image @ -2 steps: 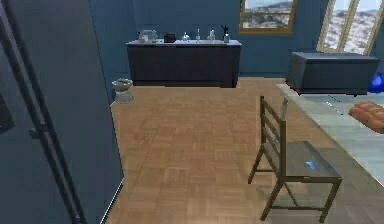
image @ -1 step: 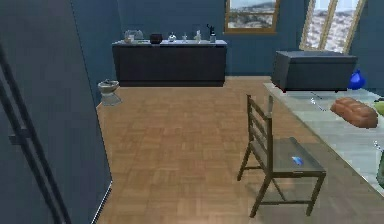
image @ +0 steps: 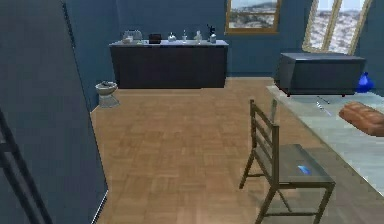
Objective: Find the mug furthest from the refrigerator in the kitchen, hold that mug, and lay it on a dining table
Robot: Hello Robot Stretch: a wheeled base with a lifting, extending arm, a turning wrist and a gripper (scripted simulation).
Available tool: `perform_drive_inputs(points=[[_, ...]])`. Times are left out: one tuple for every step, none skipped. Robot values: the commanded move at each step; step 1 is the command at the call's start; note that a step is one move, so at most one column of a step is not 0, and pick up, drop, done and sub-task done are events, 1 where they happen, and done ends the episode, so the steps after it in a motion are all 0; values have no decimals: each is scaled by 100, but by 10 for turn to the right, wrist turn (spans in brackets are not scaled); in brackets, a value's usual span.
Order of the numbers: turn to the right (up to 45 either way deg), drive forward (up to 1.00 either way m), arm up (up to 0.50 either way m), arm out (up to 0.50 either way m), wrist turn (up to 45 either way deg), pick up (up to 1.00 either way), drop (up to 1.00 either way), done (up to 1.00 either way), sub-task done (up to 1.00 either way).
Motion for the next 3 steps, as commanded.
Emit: perform_drive_inputs(points=[[-150,0,0,0,0,0,0,0,0],[0,100,0,0,0,0,0,0,0],[-30,0,0,0,0,0,0,0,0]])
